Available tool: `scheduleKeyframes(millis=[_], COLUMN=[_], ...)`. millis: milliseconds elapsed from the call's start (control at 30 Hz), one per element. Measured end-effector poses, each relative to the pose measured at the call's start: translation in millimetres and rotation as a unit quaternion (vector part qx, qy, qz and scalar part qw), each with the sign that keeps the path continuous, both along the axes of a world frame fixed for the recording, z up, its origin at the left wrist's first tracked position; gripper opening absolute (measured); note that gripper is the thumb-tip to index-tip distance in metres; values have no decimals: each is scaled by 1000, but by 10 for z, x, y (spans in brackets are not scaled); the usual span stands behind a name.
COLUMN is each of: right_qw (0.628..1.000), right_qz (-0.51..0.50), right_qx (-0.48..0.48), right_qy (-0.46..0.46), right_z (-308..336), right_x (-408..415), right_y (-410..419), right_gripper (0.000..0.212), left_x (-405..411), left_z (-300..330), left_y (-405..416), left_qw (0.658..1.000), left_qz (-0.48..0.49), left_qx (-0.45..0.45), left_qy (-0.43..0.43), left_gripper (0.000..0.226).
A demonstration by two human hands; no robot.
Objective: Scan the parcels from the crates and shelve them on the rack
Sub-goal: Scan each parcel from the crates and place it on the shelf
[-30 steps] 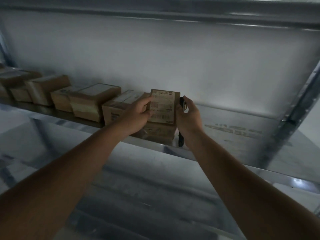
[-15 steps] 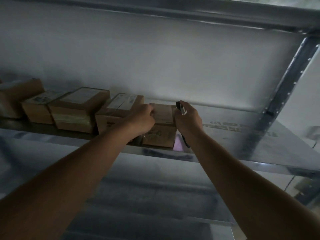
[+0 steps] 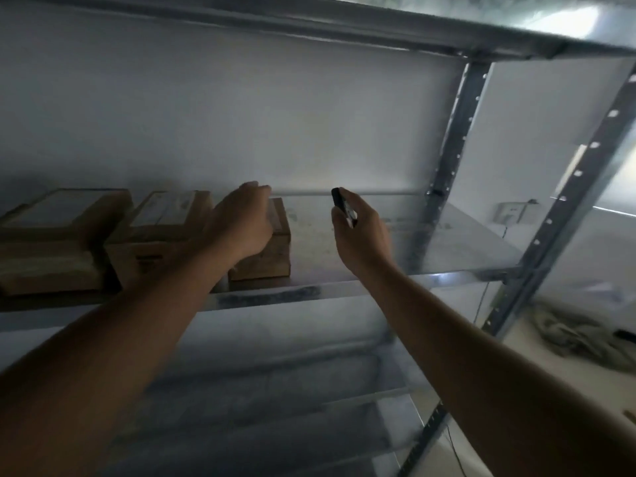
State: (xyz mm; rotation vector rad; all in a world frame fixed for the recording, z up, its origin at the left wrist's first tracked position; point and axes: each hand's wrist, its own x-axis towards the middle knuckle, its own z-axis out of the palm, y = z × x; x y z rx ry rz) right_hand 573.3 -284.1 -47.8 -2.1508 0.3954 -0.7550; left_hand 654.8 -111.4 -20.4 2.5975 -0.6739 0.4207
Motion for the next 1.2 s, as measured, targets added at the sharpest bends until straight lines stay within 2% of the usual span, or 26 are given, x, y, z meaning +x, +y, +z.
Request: scheduleKeyframes(millis=[100,200,300,533,667,900,1200], right_qw=[999,997,993,976,970,949,906], right_qz=[-37,-71,-102,-173,-211,-293,-398], right_qx=[-6,-30,-47,-98,-79,-55,-16], right_qy=[3,22,44,91,91,98,144], right_z=[22,7,-46,-226,-269,-397,-713], right_x=[-303,-656,-1050,-2133,-2863,-4047,-5054], right_y=[-182,-452,-788,-1711,-2278,-3296,-4550], right_gripper=[45,44,44,46,44,46,52], left_x=[-186,-445,-751,-1648,-2281,-3330,-4044], left_z=[34,32,15,-89,-184,-334,-679], left_y=[-320,-689,-1067,-2107,-2846,-4166,-5850], left_qw=[997,990,984,969,958,929,878], left_qz=[-71,-140,-172,-232,-274,-360,-464], left_qx=[-21,5,40,85,85,85,119], left_qy=[-38,-26,-28,-21,-17,-2,24], left_gripper=[38,48,56,54,48,58,51])
